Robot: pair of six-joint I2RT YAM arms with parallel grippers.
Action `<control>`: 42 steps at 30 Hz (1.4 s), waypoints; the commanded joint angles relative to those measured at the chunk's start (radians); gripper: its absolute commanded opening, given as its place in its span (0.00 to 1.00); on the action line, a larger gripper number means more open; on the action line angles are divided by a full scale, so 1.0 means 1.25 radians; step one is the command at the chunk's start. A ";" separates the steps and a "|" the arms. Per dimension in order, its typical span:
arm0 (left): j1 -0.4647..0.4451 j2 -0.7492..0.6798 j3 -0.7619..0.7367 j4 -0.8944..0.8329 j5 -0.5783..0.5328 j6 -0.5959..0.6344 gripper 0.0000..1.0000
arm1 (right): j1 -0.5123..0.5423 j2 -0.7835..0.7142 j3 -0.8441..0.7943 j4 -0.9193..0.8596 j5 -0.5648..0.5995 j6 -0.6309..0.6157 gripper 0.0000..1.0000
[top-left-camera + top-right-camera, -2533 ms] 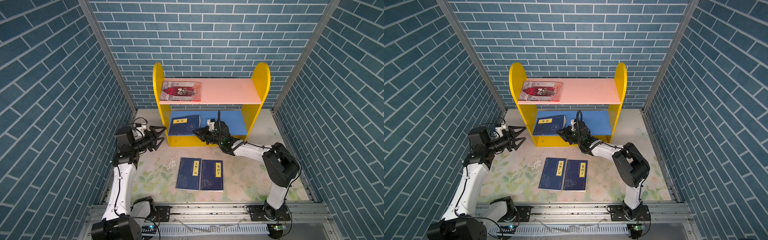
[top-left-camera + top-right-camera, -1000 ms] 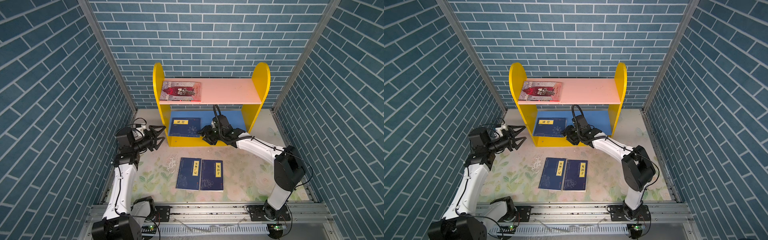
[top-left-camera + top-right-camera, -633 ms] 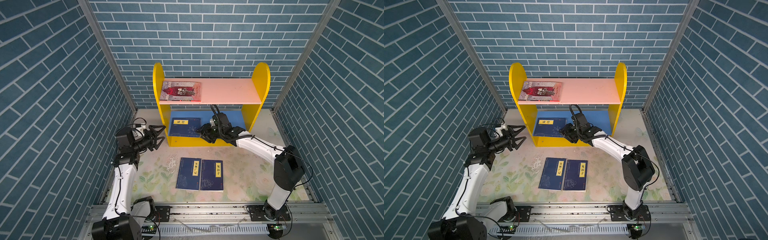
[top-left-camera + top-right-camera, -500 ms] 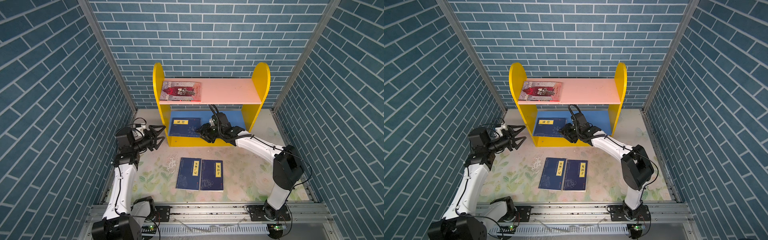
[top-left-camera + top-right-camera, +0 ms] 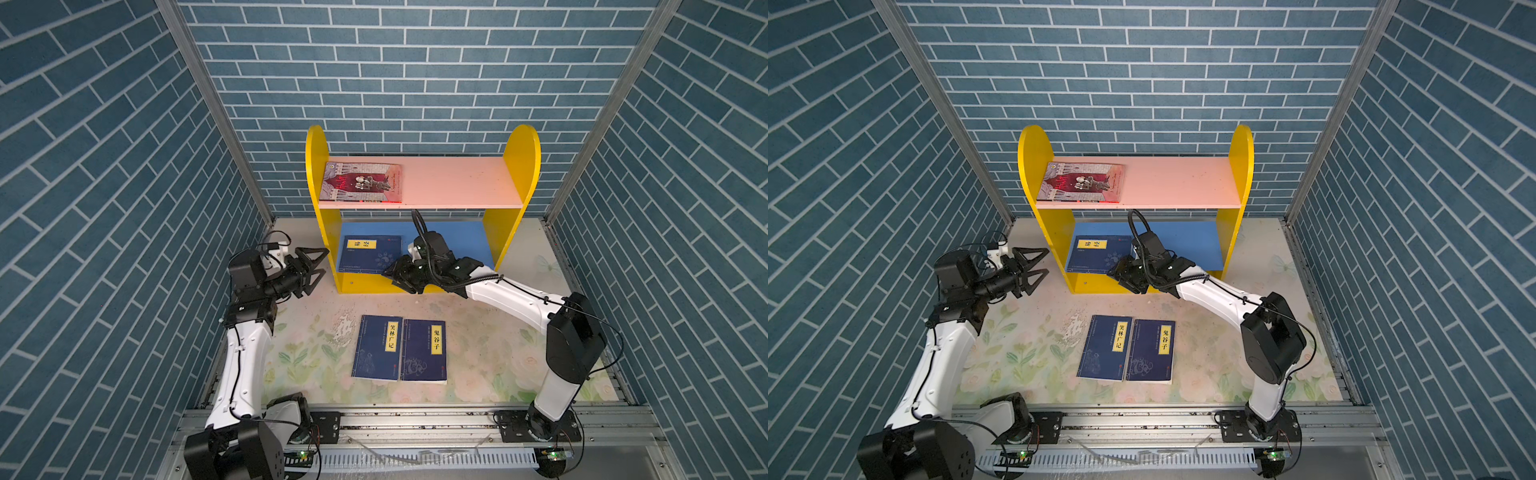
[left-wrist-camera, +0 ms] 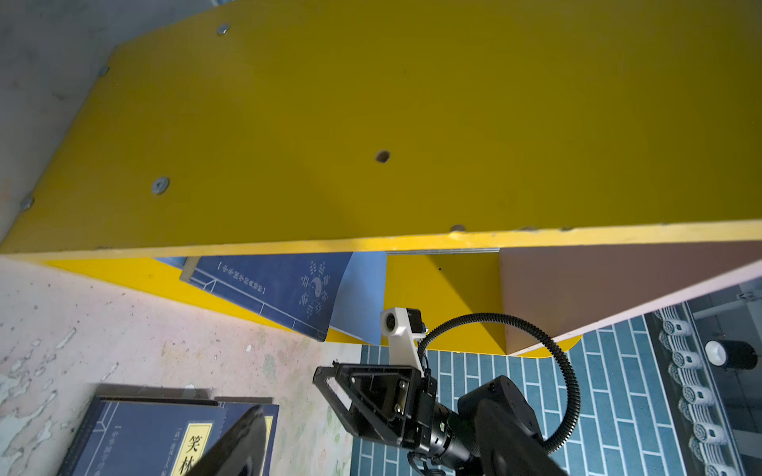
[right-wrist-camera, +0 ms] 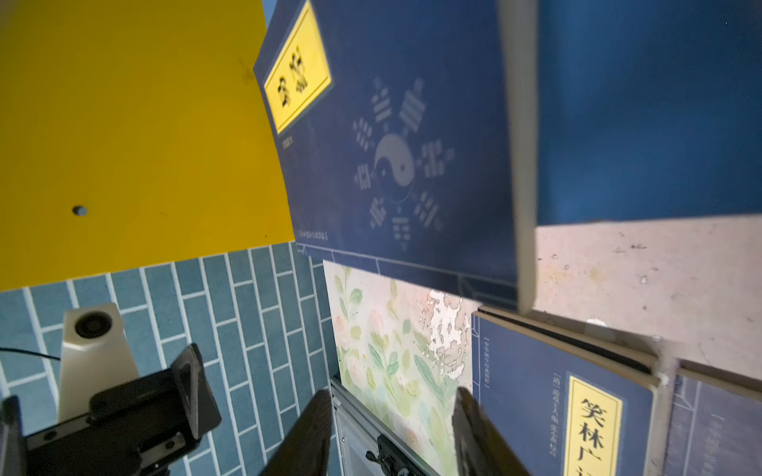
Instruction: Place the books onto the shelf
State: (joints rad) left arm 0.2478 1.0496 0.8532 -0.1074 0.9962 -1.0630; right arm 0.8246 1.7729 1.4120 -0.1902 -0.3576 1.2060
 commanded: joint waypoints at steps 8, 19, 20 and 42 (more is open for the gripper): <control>0.016 0.002 0.017 0.010 0.017 0.044 0.82 | 0.002 0.045 -0.005 0.062 -0.017 -0.021 0.48; 0.020 0.002 0.011 0.021 0.016 0.037 0.82 | 0.002 0.064 0.018 0.031 -0.003 -0.045 0.48; 0.021 0.004 0.010 0.021 0.017 0.037 0.82 | 0.001 0.066 0.022 0.028 0.002 -0.048 0.48; 0.026 0.006 -0.001 0.047 0.017 0.015 0.82 | -0.008 0.093 0.071 0.002 0.018 -0.086 0.48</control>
State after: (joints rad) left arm 0.2714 1.0565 0.8627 -0.0830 1.0080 -1.0447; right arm 0.8177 1.8835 1.4803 -0.1814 -0.3504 1.1244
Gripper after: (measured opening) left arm 0.819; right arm 0.481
